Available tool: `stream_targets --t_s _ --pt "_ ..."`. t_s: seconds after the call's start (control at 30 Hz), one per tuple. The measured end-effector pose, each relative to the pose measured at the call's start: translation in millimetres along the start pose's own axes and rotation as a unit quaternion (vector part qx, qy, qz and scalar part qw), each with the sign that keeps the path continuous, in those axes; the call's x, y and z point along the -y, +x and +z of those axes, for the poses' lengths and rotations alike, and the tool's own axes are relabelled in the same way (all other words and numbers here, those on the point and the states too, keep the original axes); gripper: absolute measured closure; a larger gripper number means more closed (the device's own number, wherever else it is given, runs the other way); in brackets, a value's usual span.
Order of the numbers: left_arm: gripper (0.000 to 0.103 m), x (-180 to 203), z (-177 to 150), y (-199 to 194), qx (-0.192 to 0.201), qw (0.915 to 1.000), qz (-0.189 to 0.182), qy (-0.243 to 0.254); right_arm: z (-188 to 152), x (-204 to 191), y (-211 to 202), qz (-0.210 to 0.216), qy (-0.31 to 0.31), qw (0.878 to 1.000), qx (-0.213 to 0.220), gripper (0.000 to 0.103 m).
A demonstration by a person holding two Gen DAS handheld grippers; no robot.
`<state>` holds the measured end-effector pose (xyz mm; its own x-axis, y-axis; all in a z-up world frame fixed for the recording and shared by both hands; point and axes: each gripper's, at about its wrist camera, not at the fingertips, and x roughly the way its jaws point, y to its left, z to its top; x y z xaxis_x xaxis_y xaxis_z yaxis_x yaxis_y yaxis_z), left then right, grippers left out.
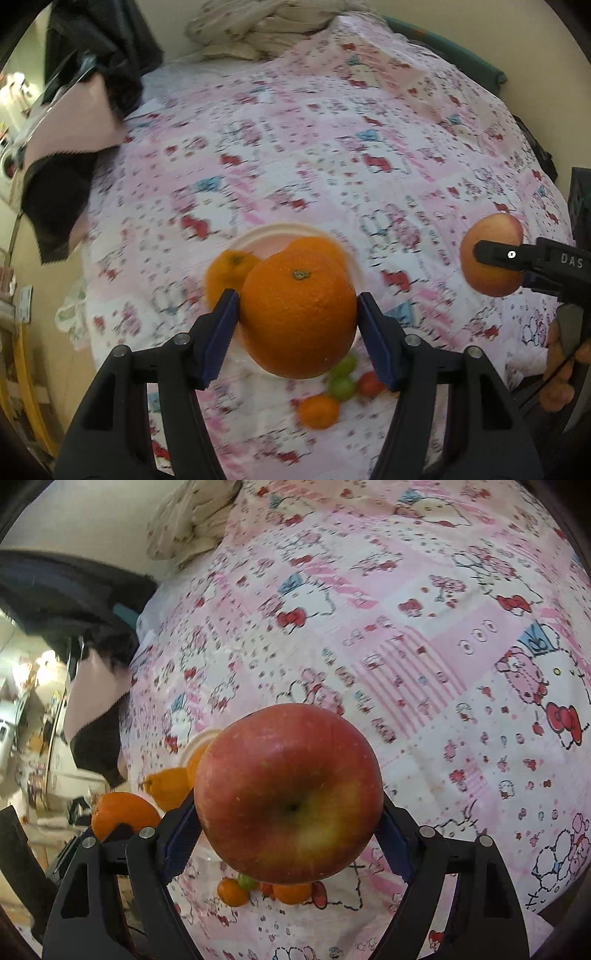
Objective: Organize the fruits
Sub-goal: 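Place the orange on the plate with the left tool while the right tool sets the apple beside it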
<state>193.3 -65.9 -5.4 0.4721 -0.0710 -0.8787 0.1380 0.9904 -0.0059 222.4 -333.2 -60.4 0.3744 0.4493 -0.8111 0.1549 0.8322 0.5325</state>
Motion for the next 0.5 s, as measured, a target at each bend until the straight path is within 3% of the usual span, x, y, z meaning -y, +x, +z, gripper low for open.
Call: stream_targets --t_s 0.23,0.5 --pt "0.042 -44 -26 1 -0.01 0.9996 -0.006 -0.025 -17 -34 27 -0.003 -0.066 0.997 -0.037 0.017" --pt "0.042 -52 -50 34 -0.039 0.9985 -0.023 -0.029 -30 -69 72 -0.008 -0.119 0.988 -0.1 0.017"
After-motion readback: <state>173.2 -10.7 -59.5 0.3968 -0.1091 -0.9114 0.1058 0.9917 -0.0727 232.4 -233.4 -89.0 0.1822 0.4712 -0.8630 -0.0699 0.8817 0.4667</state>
